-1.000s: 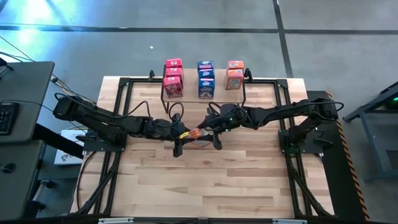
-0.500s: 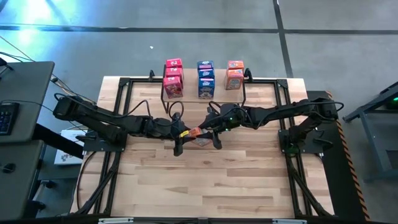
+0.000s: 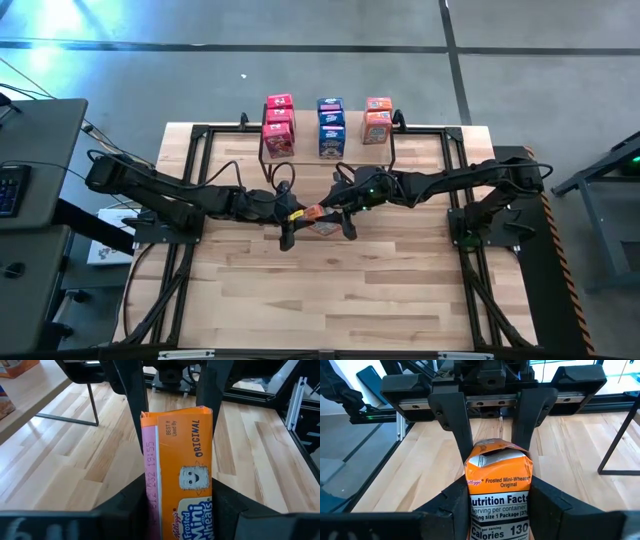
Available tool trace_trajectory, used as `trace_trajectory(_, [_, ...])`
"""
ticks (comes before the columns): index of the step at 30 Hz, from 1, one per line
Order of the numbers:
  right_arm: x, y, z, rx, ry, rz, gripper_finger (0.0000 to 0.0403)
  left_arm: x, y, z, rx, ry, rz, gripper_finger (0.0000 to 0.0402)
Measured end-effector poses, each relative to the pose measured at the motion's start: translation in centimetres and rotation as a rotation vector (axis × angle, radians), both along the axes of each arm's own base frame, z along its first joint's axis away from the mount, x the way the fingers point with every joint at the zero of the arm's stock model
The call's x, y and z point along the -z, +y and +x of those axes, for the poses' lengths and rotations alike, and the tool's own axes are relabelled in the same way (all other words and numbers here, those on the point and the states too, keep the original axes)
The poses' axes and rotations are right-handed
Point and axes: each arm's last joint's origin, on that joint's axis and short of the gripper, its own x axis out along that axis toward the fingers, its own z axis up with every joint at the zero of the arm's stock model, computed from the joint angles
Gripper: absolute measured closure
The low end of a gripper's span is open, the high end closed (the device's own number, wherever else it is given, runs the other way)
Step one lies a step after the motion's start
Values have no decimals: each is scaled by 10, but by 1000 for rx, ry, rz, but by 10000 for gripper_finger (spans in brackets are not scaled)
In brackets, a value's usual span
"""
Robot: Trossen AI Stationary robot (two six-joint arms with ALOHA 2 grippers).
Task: Stack cereal on shelf
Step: Put the orange cereal box on the shelf
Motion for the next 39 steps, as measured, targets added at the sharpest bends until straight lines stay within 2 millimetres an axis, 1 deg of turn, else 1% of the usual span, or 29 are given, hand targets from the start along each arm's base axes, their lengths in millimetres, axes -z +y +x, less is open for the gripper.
trace_trajectory(5, [0, 0, 0, -1, -2, -2, 254, 0, 0, 0, -2, -1, 0, 239])
trace_trajectory(14, [0, 1, 0, -9, -3, 0, 254, 0, 1, 0, 4, 0, 27, 167])
trace_trajectory(18, [-1, 1, 0, -9, 3, 2, 254, -3, 0, 1, 12, -24, 44, 145])
trace_trajectory(24, [-8, 0, 1, -7, 52, -1, 254, -7, 0, 1, 30, -55, 72, 140])
trace_trajectory(27, [-10, -1, 1, 22, 78, -18, 254, -10, 0, 0, 30, -70, 70, 140])
trace_trajectory(30, [-14, -3, 2, 56, 98, -41, 254, -16, 1, -3, 30, -93, 68, 140])
trace_trajectory(36, [-18, -8, 1, 57, 126, -56, 254, -27, 2, -10, 45, -126, 99, 140])
trace_trajectory(39, [-22, -12, -3, 62, 118, -72, 254, -30, 2, -13, 46, -138, 102, 140])
